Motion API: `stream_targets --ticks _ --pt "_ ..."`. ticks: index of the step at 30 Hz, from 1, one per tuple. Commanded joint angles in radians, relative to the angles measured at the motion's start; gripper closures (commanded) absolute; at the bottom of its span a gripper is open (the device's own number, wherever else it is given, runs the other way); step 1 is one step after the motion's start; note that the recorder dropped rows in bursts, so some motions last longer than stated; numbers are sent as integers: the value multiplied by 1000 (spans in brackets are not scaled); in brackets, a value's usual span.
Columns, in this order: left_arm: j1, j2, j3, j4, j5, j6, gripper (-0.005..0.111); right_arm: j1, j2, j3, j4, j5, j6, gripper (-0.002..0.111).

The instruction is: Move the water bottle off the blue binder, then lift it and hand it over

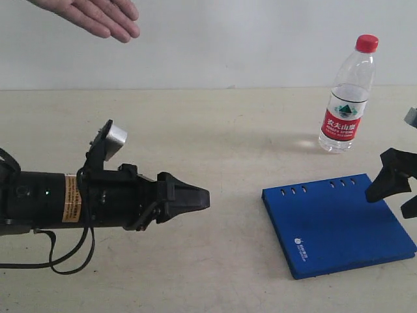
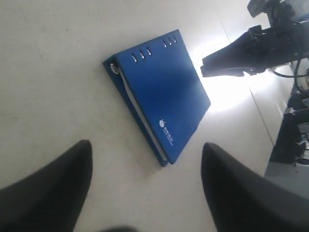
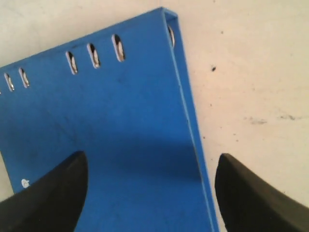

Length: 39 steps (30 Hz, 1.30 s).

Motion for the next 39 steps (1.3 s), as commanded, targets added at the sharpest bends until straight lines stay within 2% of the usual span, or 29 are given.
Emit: stream_targets --ticks 1,6,11,19,21,27,34,39 --pt "-5 35 -7 -19 -46 -13 45 -4 1 -20 -16 -36 -19 42" --pt "-5 101 -60 91 -65 -141 45 -4 54 -20 -15 -46 -15 42" --pt "-5 131 -110 86 -127 -172 45 -4 107 -20 69 27 -97 42" --pt "-5 135 -183 86 -123 -172 45 -4 107 -20 387 356 -379 42" --pt "-5 135 -193 86 -119 -172 45 -4 107 -20 443 356 -402 42" --pt "-2 135 -202 86 -42 -172 45 18 100 -16 451 356 -360 42" --pt "-2 135 -202 105 -25 -172 45 124 100 -16 458 356 -365 42" --pt "-2 135 -202 110 -25 -172 45 159 100 -16 458 356 -379 45"
